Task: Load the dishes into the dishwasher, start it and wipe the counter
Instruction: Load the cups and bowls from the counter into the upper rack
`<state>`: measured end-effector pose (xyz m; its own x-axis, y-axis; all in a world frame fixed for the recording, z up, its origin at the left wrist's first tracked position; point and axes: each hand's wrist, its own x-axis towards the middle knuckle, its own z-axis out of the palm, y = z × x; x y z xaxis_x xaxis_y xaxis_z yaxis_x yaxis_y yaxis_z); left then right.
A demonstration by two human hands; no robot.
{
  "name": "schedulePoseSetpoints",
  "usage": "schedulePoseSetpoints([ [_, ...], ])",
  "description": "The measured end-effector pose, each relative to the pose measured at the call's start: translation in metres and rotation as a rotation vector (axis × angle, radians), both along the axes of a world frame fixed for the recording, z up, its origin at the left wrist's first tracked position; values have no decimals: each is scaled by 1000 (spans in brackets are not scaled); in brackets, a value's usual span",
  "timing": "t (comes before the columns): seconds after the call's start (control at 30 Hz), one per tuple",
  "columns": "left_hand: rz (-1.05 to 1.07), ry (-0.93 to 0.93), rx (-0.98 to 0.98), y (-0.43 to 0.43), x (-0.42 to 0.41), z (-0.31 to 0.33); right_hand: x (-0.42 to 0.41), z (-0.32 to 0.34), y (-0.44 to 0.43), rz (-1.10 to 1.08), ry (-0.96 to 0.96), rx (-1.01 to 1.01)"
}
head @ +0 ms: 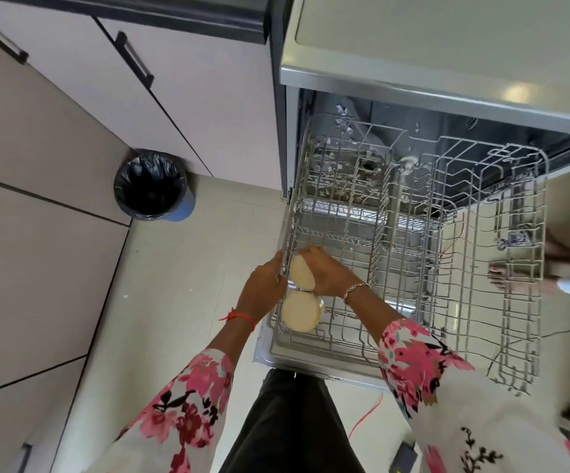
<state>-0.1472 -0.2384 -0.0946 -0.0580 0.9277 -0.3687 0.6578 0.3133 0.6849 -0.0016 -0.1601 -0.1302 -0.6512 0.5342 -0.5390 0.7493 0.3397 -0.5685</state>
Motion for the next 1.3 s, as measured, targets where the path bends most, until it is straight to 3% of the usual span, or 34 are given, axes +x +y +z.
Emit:
schedulePoseSetpoints([
  [0.17, 5, 22, -23, -2, 1, -2, 4, -4, -3, 17, 9, -17],
  [0.47, -87, 106, -122, -4, 1, 9, 0, 3, -3, 93, -194, 4],
  [0.73, -101, 228, -96, -30, -41, 53, -28, 67, -7, -18, -13, 160],
  [1.0, -13, 314, 9, -43, -145, 87, -129, 108, -7, 117, -27, 296],
  [1.3, -36, 373, 178, 25, -324, 137, -274, 152, 36, -37, 48, 447],
])
